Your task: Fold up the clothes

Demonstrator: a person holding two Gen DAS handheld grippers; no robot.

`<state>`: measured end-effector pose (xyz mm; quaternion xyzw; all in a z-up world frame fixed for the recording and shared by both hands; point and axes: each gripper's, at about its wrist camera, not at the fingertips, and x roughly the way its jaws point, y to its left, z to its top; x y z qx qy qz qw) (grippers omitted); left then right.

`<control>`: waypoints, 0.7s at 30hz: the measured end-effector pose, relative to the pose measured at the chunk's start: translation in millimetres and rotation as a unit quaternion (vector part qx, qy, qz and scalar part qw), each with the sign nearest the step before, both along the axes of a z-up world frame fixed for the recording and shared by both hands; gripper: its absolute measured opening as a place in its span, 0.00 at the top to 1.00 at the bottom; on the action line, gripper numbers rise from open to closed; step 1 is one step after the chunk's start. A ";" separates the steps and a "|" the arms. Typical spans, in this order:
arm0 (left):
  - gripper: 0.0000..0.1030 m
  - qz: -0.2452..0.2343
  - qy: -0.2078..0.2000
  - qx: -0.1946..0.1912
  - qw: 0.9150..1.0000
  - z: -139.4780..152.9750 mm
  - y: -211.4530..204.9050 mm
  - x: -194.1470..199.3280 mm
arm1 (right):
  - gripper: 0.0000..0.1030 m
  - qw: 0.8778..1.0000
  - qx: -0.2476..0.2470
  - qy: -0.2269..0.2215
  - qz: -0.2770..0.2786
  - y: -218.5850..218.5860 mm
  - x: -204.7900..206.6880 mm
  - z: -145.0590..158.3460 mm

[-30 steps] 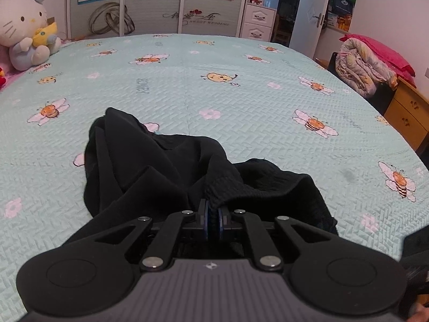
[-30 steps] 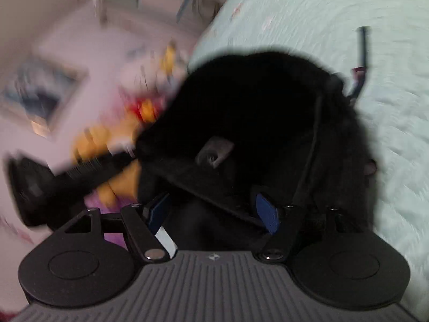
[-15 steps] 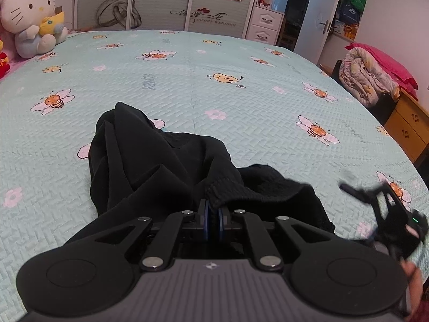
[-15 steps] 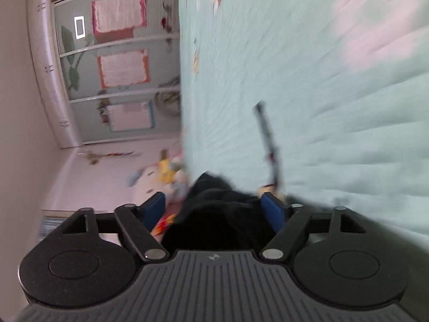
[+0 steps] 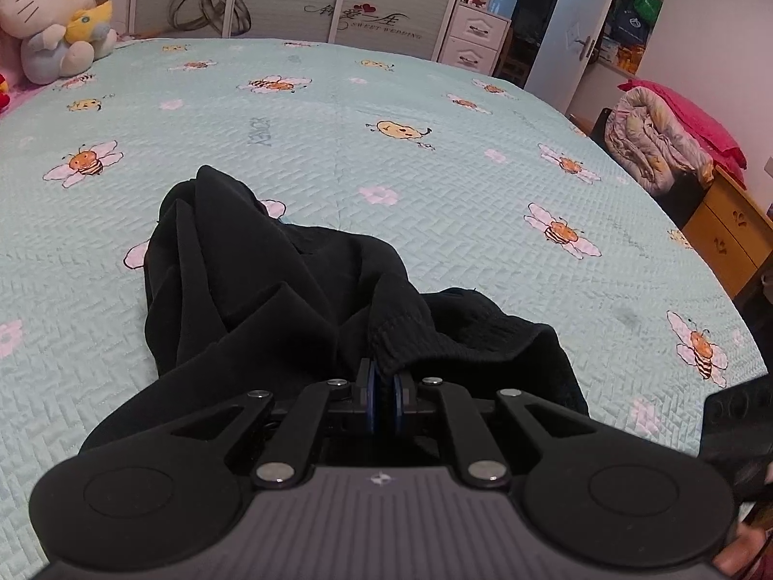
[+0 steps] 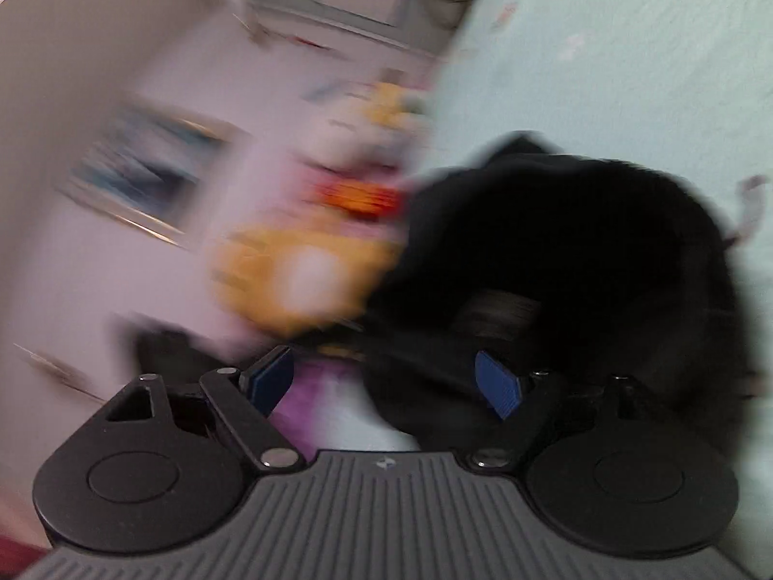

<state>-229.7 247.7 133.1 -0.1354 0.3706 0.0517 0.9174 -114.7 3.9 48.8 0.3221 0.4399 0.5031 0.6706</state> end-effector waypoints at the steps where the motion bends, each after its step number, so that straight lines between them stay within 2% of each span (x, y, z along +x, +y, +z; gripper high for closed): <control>1: 0.91 -0.002 0.000 -0.001 1.000 0.5 0.3 -0.8 | 0.20 1.000 0.008 0.000 -0.021 -7.0 -2.5 1.0; 4: 0.91 -0.007 -0.004 -0.003 1.000 3.6 1.2 -4.6 | 0.20 0.994 0.052 0.009 -0.093 -29.9 -6.1 4.0; 8: 0.91 -0.004 -0.006 -0.008 1.000 5.0 4.9 -5.0 | 0.20 0.985 0.100 0.003 -0.140 -66.4 -18.3 11.9; 11: 0.91 -0.005 -0.005 -0.007 1.000 2.9 4.7 -4.4 | 0.21 0.990 0.072 0.014 -0.117 -76.5 -31.3 8.5; 13: 0.91 -0.009 -0.005 -0.009 1.000 2.7 4.2 -5.1 | 0.30 0.994 0.050 0.022 -0.099 -82.5 -40.1 5.8; 15: 0.91 -0.016 -0.008 -0.018 1.000 5.2 5.9 -7.8 | 0.50 0.992 0.054 0.068 -0.090 -84.7 -27.7 -13.2; 18: 0.90 -0.028 -0.012 -0.048 0.998 12.5 12.0 -13.7 | 0.71 0.985 0.017 0.138 -0.102 -74.9 -20.4 -41.4; 21: 0.90 -0.049 -0.029 -0.098 0.994 28.5 22.0 -22.7 | 0.72 0.976 -0.032 0.176 -0.127 -53.7 0.5 -60.3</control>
